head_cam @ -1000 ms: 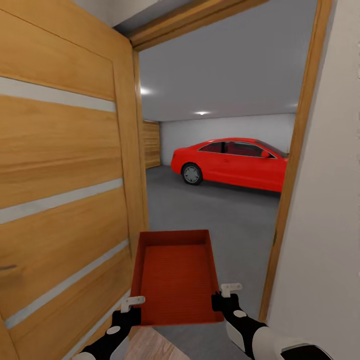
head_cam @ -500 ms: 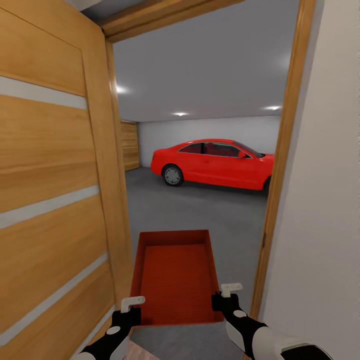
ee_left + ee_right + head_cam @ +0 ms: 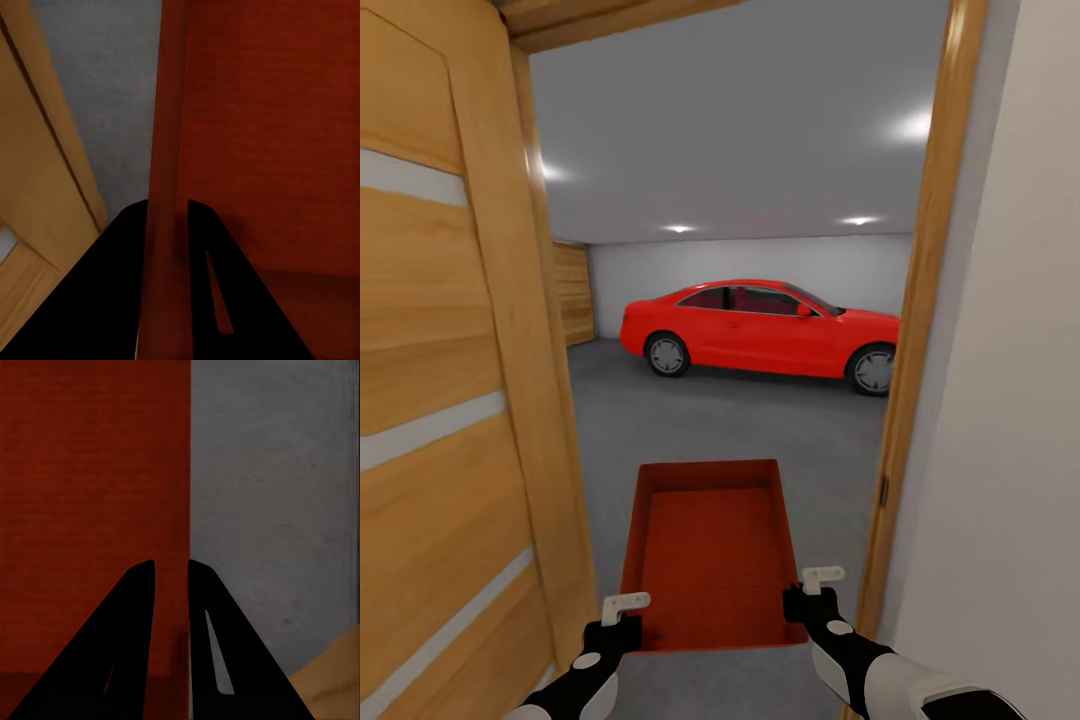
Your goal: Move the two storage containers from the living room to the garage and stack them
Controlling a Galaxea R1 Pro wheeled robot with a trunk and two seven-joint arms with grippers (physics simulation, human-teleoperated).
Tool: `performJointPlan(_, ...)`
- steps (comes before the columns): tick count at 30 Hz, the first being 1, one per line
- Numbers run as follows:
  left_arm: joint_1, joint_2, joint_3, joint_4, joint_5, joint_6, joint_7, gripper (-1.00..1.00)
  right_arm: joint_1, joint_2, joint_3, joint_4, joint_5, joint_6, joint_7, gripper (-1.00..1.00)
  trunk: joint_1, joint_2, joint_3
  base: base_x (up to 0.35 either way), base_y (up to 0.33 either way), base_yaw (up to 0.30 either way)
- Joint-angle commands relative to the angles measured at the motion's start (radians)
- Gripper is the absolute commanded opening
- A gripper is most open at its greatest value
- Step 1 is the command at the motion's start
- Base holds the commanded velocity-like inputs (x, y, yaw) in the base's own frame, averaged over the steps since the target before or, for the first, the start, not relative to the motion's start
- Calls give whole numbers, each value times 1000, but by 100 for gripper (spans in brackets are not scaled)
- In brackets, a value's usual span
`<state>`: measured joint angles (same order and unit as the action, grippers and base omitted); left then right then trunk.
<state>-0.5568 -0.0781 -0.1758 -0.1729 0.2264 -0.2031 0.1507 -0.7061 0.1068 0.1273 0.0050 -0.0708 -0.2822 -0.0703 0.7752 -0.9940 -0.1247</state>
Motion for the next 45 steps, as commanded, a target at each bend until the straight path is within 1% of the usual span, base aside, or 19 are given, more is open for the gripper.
performJointPlan(1, -1, 0, -5, -13, -6, -4, -2, -100, -1, 1, -28, 4, -14, -3, 0, -100, 1, -1, -1, 244, 216, -272)
performJointPlan(42, -1, 0, -5, -13, -7, -4, -2, -100, -1, 1, -27, 4, -14, -3, 0, -100, 1, -1, 2, 244, 216, -272)
performJointPlan(45, -1, 0, -4, -13, -7, -5, -2, -100, -1, 0, -27, 4, -13, -3, 1, -100, 1, -1, 2, 232, 201, -134)
